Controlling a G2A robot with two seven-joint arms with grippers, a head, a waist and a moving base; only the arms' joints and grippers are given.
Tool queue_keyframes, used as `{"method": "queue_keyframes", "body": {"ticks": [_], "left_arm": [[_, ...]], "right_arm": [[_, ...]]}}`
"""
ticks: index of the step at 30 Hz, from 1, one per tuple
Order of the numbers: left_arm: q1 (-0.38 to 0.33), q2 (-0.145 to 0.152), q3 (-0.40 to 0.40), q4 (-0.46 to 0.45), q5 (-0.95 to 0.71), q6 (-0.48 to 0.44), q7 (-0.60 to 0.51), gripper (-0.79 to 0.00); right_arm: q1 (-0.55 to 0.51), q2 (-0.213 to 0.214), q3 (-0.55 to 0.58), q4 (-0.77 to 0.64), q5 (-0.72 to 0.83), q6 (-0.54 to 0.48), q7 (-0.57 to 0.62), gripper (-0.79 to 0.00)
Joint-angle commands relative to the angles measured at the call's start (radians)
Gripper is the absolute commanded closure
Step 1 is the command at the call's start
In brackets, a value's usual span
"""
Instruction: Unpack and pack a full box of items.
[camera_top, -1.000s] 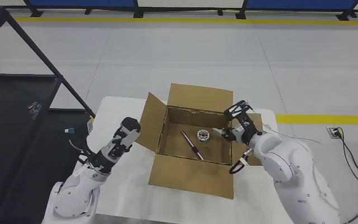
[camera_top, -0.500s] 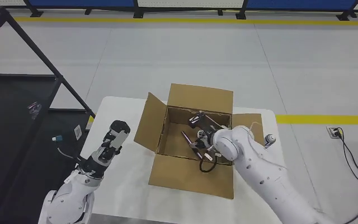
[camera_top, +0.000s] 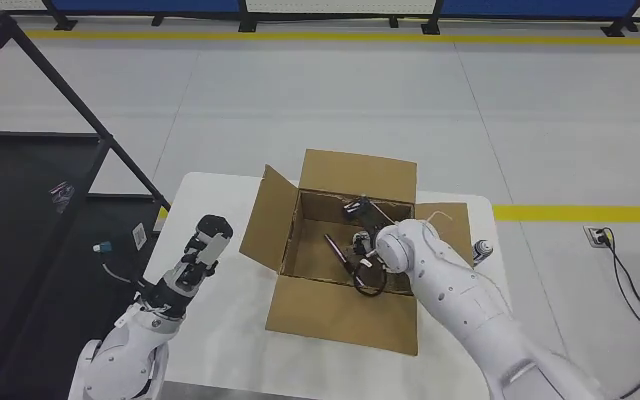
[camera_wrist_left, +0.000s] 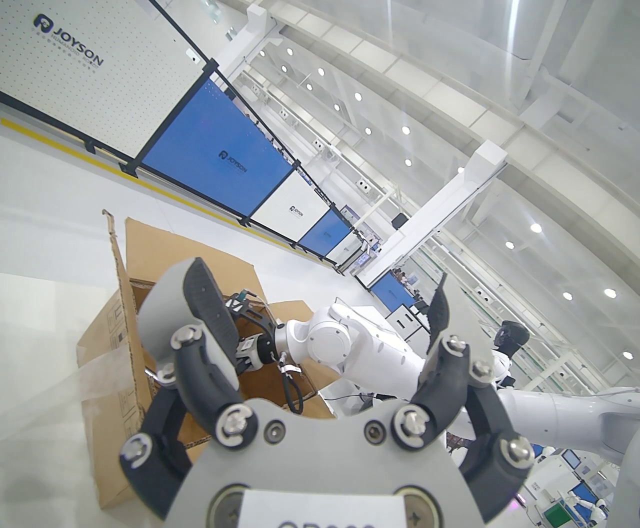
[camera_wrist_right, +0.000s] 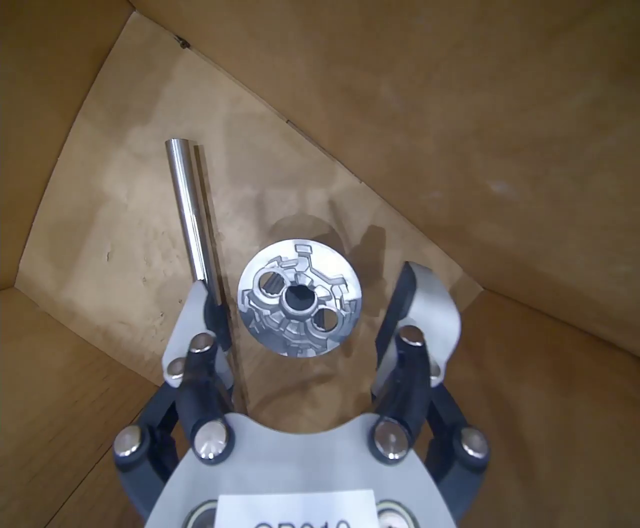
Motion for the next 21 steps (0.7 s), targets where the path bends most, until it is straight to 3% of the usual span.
{"method": "queue_keyframes", "body": {"ticks": [1,2,3,8,12,16,21], "left_arm": [[0.000,0.000,0.000,0.000,0.000,0.000,0.000,-0.785],[0.000,0.000,0.000,0.000,0.000,0.000,0.000,-0.785],[0.000,0.000,0.000,0.000,0.000,0.000,0.000,-0.785],[0.000,0.000,0.000,0.000,0.000,0.000,0.000,-0.785],[0.000,0.000,0.000,0.000,0.000,0.000,0.000,-0.785],[0.000,0.000,0.000,0.000,0.000,0.000,0.000,-0.785],[0.000,0.000,0.000,0.000,0.000,0.000,0.000,-0.785]], "right_arm": [[0.008,-0.009,-0.002,0.027,0.009,-0.008,-0.012,-0.123],[0.012,-0.013,-0.002,0.039,0.013,-0.013,-0.017,-0.028],[0.017,-0.016,-0.002,0.047,0.017,-0.020,-0.020,0.000],[0.033,-0.018,0.022,0.039,0.047,-0.078,-0.027,0.000],[0.029,0.009,0.077,-0.062,0.046,-0.117,-0.011,0.000],[-0.050,0.073,0.199,-0.313,-0.003,-0.089,0.029,0.000],[-0.312,0.165,0.450,-0.823,-0.117,-0.021,0.140,0.000]]}}
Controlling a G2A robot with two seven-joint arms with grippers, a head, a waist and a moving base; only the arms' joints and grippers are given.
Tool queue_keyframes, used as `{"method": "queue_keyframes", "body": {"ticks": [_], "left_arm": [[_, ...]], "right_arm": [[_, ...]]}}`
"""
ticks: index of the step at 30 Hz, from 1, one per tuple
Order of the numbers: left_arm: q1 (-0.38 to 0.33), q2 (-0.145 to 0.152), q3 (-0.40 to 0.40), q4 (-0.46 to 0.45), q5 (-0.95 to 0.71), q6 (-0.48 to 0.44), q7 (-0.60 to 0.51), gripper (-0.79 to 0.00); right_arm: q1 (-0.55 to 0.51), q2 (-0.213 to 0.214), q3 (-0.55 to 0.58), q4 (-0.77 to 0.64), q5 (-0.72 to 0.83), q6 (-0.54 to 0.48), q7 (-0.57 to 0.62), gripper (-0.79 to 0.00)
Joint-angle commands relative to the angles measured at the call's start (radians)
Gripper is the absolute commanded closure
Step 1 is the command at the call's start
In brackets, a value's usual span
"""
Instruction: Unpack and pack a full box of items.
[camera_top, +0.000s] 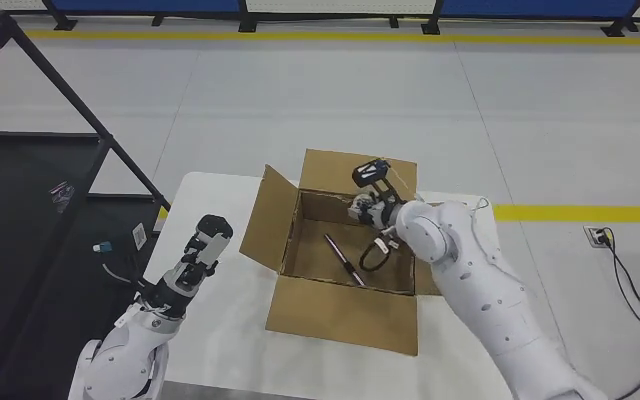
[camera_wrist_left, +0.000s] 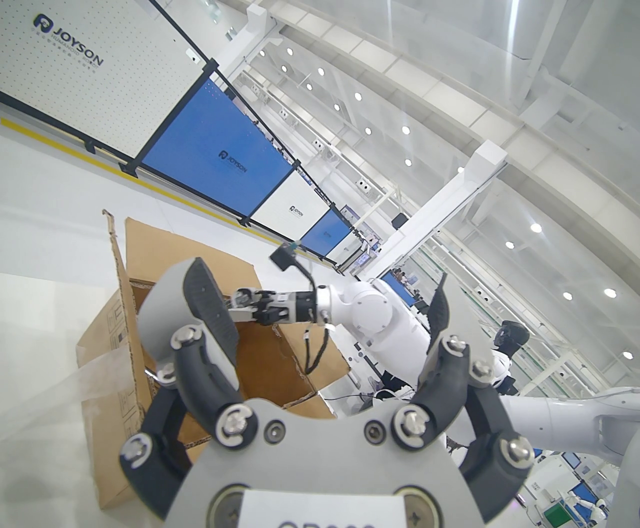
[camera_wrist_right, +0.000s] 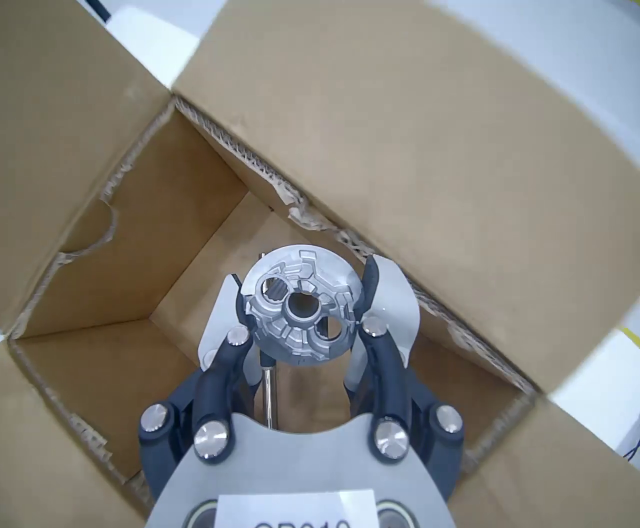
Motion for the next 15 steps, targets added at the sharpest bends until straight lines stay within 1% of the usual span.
{"method": "queue_keyframes", "body": {"ticks": [1,4,6,8,15], "left_arm": [[0.000,0.000,0.000,0.000,0.000,0.000,0.000,-0.785],[0.000,0.000,0.000,0.000,0.000,0.000,0.000,-0.785],[0.000,0.000,0.000,0.000,0.000,0.000,0.000,-0.785],[0.000,0.000,0.000,0.000,0.000,0.000,0.000,-0.785],[0.000,0.000,0.000,0.000,0.000,0.000,0.000,-0.785]], "right_arm": [[-0.144,0.032,0.122,-0.265,-0.040,0.014,0.056,0.000],[-0.295,0.058,0.242,-0.485,-0.066,0.020,0.097,0.000],[-0.373,0.068,0.307,-0.580,-0.071,0.030,0.095,0.000],[-0.435,0.073,0.346,-0.648,-0.088,0.048,0.077,0.000],[-0.435,0.073,0.346,-0.648,-0.088,0.048,0.077,0.000]]}}
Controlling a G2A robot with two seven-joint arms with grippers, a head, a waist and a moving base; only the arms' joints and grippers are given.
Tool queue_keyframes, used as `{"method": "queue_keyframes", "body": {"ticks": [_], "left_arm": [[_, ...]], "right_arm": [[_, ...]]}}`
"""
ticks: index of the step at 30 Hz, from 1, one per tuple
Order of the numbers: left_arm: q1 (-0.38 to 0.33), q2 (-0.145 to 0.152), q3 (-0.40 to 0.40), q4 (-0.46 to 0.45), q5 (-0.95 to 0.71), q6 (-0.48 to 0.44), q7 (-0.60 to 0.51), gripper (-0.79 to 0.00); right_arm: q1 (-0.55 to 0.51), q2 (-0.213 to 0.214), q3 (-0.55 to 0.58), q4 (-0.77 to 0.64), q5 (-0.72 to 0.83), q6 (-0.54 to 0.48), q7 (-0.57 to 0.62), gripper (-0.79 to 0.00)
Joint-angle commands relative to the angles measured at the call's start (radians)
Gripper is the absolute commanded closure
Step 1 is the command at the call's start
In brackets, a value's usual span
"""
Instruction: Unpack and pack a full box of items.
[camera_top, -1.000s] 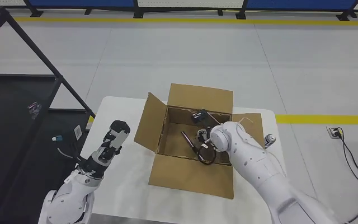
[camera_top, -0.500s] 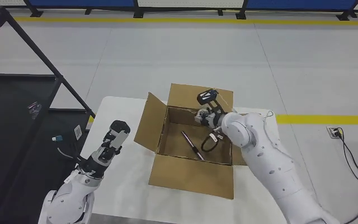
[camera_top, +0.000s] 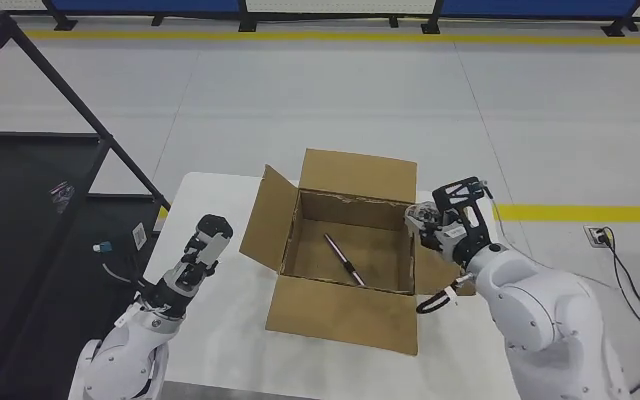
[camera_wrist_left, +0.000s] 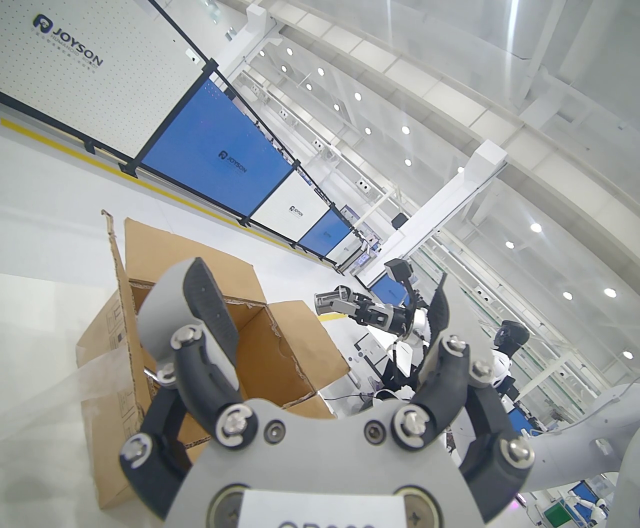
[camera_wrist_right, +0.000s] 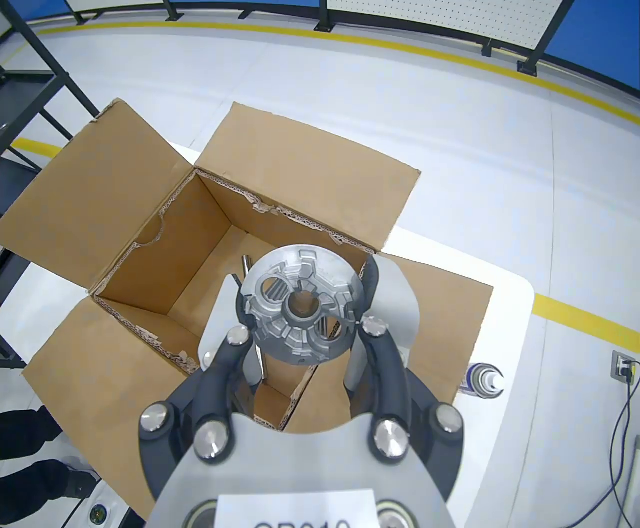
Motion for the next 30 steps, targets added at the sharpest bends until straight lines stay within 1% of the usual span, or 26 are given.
{"method": "queue_keyframes", "body": {"ticks": [1,5,7,11,13,15,17,21,23,26,30], "left_arm": [[0.000,0.000,0.000,0.000,0.000,0.000,0.000,-0.785],[0.000,0.000,0.000,0.000,0.000,0.000,0.000,-0.785],[0.000,0.000,0.000,0.000,0.000,0.000,0.000,-0.785],[0.000,0.000,0.000,0.000,0.000,0.000,0.000,-0.785],[0.000,0.000,0.000,0.000,0.000,0.000,0.000,-0.785],[0.000,0.000,0.000,0.000,0.000,0.000,0.000,-0.785],[0.000,0.000,0.000,0.000,0.000,0.000,0.000,-0.785],[0.000,0.000,0.000,0.000,0.000,0.000,0.000,-0.785],[0.000,0.000,0.000,0.000,0.000,0.000,0.000,-0.785],[0.000,0.000,0.000,0.000,0.000,0.000,0.000,-0.785],[0.000,0.000,0.000,0.000,0.000,0.000,0.000,-0.785]], "right_arm": [[0.000,0.000,0.000,0.000,0.000,0.000,0.000,0.000],[0.000,0.000,0.000,0.000,0.000,0.000,0.000,0.000],[-0.014,0.001,-0.007,-0.006,0.009,-0.015,-0.019,0.000],[-0.016,0.008,0.021,0.011,-0.042,-0.005,0.025,0.000],[-0.041,0.014,0.063,0.013,-0.063,0.000,0.050,0.000],[-0.080,0.021,0.130,0.000,-0.068,0.002,0.069,0.000],[-0.139,0.030,0.205,-0.017,-0.070,-0.019,0.090,0.000],[-0.266,0.040,0.351,-0.037,-0.046,-0.008,0.106,0.000],[-0.312,0.043,0.403,-0.026,-0.030,-0.008,0.112,0.000],[-0.337,0.048,0.440,0.033,-0.010,-0.024,0.132,0.000],[-0.305,0.055,0.411,0.148,-0.035,-0.061,0.143,0.000]]}}
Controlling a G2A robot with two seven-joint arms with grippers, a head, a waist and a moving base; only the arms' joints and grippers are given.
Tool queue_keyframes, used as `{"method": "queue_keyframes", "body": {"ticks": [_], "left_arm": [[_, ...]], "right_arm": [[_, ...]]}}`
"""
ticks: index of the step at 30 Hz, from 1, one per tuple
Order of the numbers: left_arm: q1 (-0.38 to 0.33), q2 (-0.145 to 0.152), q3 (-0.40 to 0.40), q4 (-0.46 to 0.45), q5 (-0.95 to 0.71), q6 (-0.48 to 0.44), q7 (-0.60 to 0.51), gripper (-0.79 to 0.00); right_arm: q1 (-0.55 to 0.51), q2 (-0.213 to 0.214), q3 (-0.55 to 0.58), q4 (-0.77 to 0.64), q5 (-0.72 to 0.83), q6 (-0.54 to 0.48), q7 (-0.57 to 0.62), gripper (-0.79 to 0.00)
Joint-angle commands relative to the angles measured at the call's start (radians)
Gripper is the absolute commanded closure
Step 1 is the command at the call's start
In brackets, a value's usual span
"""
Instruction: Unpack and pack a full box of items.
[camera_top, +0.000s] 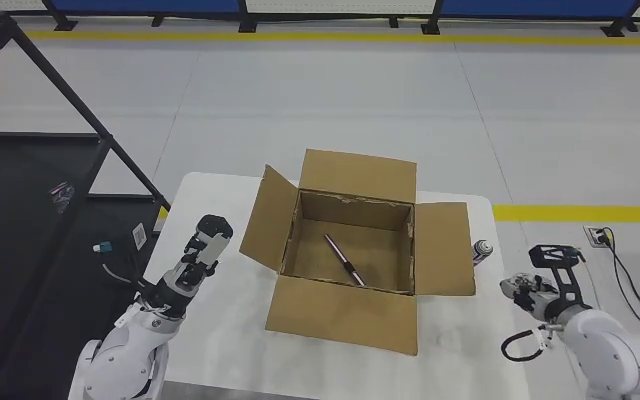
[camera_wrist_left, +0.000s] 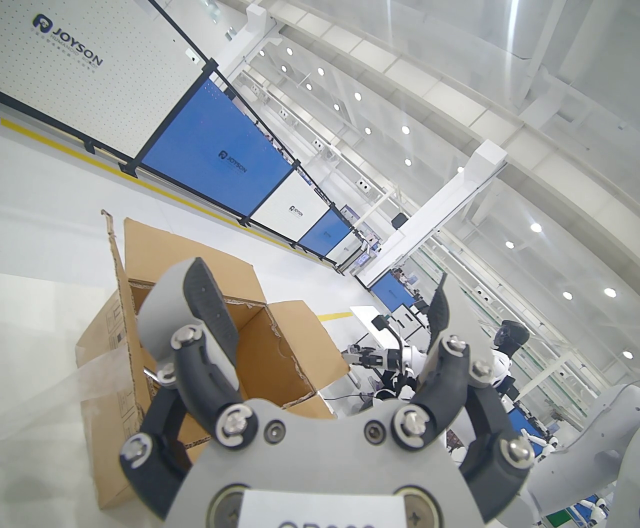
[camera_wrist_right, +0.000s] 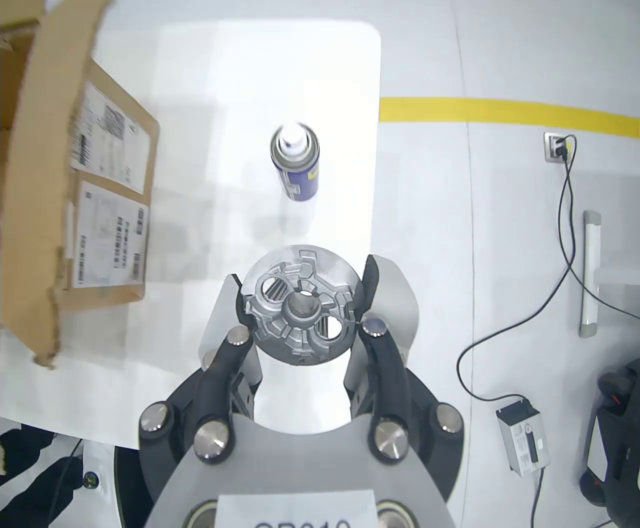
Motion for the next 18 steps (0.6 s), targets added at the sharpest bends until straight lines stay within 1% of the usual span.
{"method": "queue_keyframes", "body": {"ticks": [1,6,10,18], "left_arm": [[0.000,0.000,0.000,0.000,0.000,0.000,0.000,-0.785],[0.000,0.000,0.000,0.000,0.000,0.000,0.000,-0.785],[0.000,0.000,0.000,0.000,0.000,0.000,0.000,-0.785],[0.000,0.000,0.000,0.000,0.000,0.000,0.000,-0.785]], "right_arm": [[0.028,0.002,-0.031,0.068,-0.023,-0.010,-0.010,0.000],[0.098,0.004,-0.110,0.234,-0.055,-0.044,-0.071,0.000],[0.156,0.004,-0.164,0.339,-0.087,-0.044,-0.099,0.000],[0.194,0.006,-0.218,0.381,-0.106,-0.047,-0.103,0.000]]}}
